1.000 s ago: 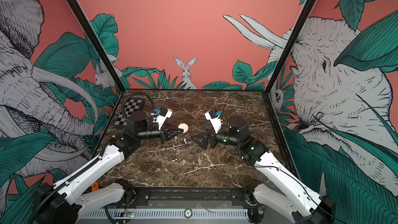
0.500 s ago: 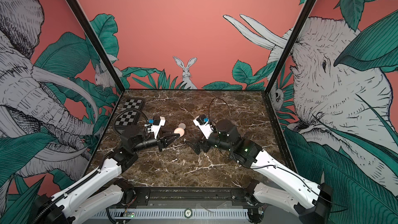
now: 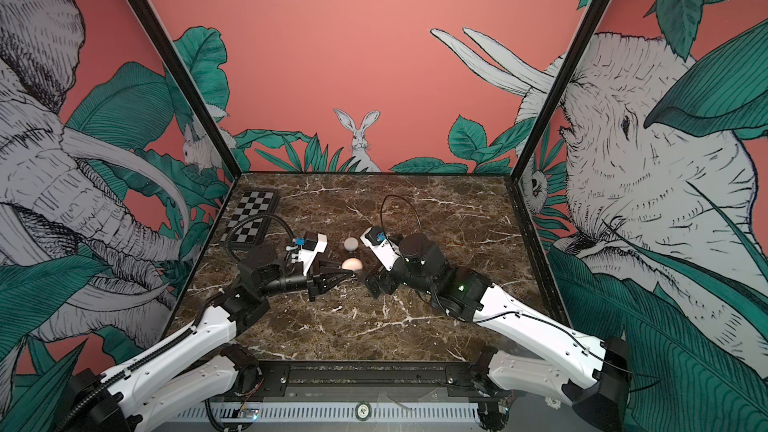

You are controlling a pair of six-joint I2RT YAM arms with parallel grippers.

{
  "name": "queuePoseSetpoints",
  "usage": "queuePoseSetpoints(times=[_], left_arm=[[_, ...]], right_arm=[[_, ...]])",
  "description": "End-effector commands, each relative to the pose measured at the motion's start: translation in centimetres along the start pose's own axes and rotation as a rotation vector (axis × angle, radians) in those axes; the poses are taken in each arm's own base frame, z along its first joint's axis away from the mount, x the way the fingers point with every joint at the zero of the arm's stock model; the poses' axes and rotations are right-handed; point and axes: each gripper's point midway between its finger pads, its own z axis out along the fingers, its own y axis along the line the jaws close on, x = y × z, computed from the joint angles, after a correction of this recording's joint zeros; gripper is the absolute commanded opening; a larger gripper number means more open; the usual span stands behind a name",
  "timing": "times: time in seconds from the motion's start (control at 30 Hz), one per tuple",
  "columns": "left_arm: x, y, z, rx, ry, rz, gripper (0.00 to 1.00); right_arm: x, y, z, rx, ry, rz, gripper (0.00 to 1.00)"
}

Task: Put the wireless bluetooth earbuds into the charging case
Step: 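Push the lid of the pink case open with the right gripper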

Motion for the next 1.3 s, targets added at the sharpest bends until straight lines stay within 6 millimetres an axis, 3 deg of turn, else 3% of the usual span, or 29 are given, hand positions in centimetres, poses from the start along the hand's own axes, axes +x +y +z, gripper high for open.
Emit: queuePoseSetpoints(times=[0.0,0.57,1.27], left_arm=[[-0.8,-1.0,-0.1,0.039,-0.012,0.038,0.0],[-1.0,-2.1,-0.3,0.09,-0.029,0.06,0.0],[-1.0,-2.6,-0.7,0.091,-0.03,0.112,0.0]], right_arm=[[-2.0,-0.2,-0.4,0.022,-0.064,-0.01,0.98],[-1.8,-2.2,-0.3,0.136,-0.059,0.021,0.98],[-2.3,-2.9,-1.1,0.176,-0.089,0.038,0.98]])
